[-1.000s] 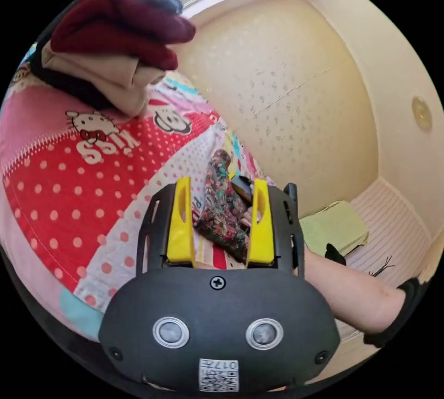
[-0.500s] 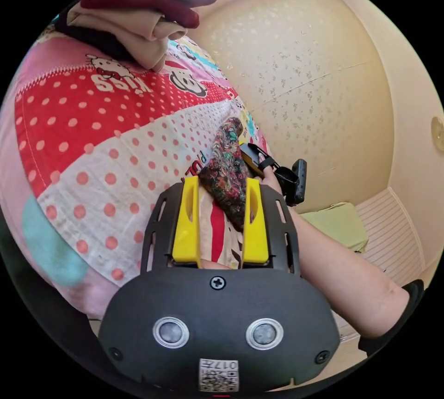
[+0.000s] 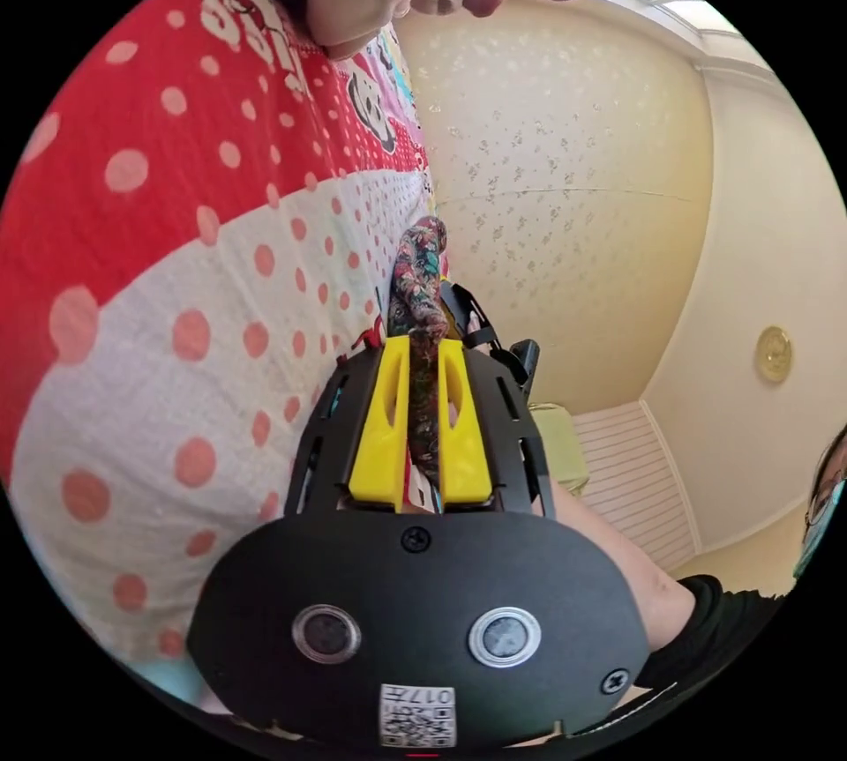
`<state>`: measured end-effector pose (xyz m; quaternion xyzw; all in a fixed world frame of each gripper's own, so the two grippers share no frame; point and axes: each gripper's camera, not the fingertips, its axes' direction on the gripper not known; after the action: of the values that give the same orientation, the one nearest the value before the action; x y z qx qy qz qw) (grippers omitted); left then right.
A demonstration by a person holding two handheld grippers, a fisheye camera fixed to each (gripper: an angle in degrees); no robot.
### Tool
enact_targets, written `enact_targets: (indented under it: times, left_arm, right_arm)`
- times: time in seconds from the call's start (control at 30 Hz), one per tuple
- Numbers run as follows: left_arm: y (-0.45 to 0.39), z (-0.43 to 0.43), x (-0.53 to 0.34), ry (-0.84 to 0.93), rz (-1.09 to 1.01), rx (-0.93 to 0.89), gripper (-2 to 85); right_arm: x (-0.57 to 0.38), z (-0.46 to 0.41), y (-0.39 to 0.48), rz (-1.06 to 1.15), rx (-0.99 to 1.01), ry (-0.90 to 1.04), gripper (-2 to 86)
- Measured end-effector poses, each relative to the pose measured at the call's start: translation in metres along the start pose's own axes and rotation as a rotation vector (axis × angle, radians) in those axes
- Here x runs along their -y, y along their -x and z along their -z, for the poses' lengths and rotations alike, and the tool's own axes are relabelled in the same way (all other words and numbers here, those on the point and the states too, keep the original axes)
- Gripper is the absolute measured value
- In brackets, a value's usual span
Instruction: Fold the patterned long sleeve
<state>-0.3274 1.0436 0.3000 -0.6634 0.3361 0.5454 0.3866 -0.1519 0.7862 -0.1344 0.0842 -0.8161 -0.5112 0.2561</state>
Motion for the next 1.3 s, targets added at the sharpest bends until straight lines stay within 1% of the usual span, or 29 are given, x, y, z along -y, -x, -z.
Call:
enact_targets:
  times: [0.1, 0.23, 0.3, 0.33, 0.4, 0.47, 0.57, 0.6, 0.67, 0.7, 0.77, 0.8, 0.87, 0.9, 0.97, 1.03, 1.07, 1.13, 1.23, 1.3]
  left_arm:
    - [-0.003, 0.006, 0.005, -0.009, 0.005, -0.019, 5.1]
    - [0.005, 0.012, 0.021, 0.05, 0.121, -0.189, 4.9]
    - [0.0, 0.015, 0.026, 0.067, 0.103, -0.19, 4.9]
    - [-0.006, 0.017, 0.029, 0.071, 0.076, -0.175, 4.8]
    - [-0.019, 0.018, 0.031, 0.073, 0.014, -0.159, 4.8]
    - [-0.032, 0.019, 0.03, 0.065, -0.047, -0.158, 4.8]
    - [-0.035, 0.019, 0.027, 0.058, -0.05, -0.212, 4.6]
    - [-0.032, 0.02, 0.027, 0.059, -0.034, -0.236, 4.5]
    - [-0.028, 0.021, 0.028, 0.073, -0.021, -0.251, 4.5]
    - [-0.028, 0.022, 0.029, 0.08, -0.023, -0.253, 4.5]
    - [-0.031, 0.024, 0.03, 0.081, -0.048, -0.266, 4.4]
    - [-0.032, 0.023, 0.03, 0.083, -0.068, -0.282, 4.3]
    - [-0.032, 0.022, 0.028, 0.086, -0.064, -0.303, 4.3]
    - [-0.031, 0.021, 0.026, 0.085, -0.06, -0.309, 4.3]
    - [-0.032, 0.02, 0.024, 0.084, -0.067, -0.307, 4.3]
    - [-0.032, 0.019, 0.023, 0.084, -0.075, -0.304, 4.3]
    - [-0.031, 0.019, 0.022, 0.084, -0.075, -0.305, 4.3]
    - [-0.026, 0.021, 0.021, 0.072, -0.085, -0.28, 4.4]
    - [-0.009, 0.017, 0.019, 0.085, -0.028, -0.329, 4.7]
    - [-0.002, 0.015, 0.015, 0.088, -0.029, -0.362, 5.0]
  right_arm:
    - [0.0, 0.006, 0.025, 0.064, 0.08, 0.022, 3.2]
    - [-0.032, 0.045, 0.103, 0.319, 0.108, -0.006, 9.6]
    - [-0.056, 0.056, 0.137, 0.418, 0.074, 0.025, 13.2]
    - [-0.076, 0.062, 0.159, 0.475, 0.028, 0.032, 15.6]
    - [-0.108, 0.067, 0.192, 0.571, -0.048, 0.032, 16.9]
    - [-0.149, 0.063, 0.234, 0.701, -0.206, 0.052, 16.3]
    - [-0.187, 0.055, 0.275, 0.795, -0.384, 0.018, 16.2]
    - [-0.192, 0.051, 0.282, 0.812, -0.415, 0.022, 16.4]
    - [-0.201, 0.032, 0.306, 0.843, -0.534, 0.048, 17.6]
    - [-0.202, 0.025, 0.312, 0.85, -0.558, 0.06, 17.9]
    - [-0.205, -0.006, 0.334, 0.889, -0.673, 0.131, 17.7]
    - [-0.206, -0.013, 0.338, 0.902, -0.704, 0.135, 17.5]
    - [-0.211, -0.044, 0.354, 0.929, -0.906, 0.109, 16.7]
    - [-0.211, -0.052, 0.358, 0.929, -0.974, 0.095, 16.6]
    - [-0.215, -0.085, 0.369, 0.959, -1.218, 0.066, 16.0]
    - [-0.219, -0.105, 0.375, 0.997, -1.33, 0.033, 14.1]
    - [-0.222, -0.113, 0.377, 1.031, -1.365, 0.027, 12.0]
    - [-0.217, -0.112, 0.378, 1.008, -1.37, 0.003, 8.9]
    - [-0.205, -0.1, 0.378, 0.965, -1.304, 0.029, 6.4]
    - [-0.198, -0.086, 0.378, 0.956, -1.259, 0.031, 5.8]
